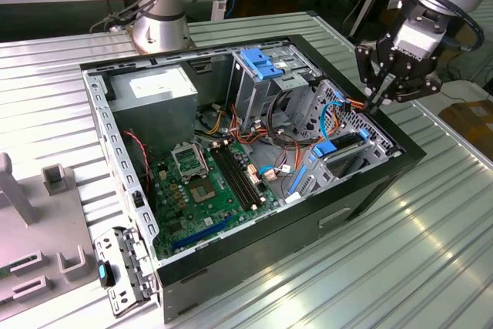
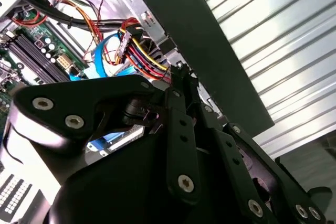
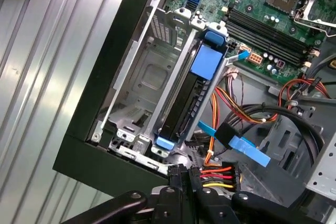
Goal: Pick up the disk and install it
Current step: 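Insert the first disk wire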
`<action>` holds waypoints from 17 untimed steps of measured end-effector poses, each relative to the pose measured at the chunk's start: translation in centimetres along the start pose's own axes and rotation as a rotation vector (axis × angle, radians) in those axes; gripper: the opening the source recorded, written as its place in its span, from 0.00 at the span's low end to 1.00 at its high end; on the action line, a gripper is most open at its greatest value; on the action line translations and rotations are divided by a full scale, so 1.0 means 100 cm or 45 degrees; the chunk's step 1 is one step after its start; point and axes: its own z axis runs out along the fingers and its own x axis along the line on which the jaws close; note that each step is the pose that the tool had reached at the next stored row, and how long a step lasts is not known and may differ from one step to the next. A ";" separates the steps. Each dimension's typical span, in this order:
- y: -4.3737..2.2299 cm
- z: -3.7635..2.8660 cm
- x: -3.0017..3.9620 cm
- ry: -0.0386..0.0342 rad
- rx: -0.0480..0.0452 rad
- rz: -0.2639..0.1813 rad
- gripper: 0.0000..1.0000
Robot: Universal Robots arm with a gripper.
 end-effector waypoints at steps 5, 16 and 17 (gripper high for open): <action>0.0013 0.0010 -0.0006 0.0053 -0.002 0.109 0.17; 0.0123 0.0050 -0.0055 0.0198 -0.007 0.365 0.17; 0.0124 0.0050 -0.0056 0.0205 -0.007 0.379 0.17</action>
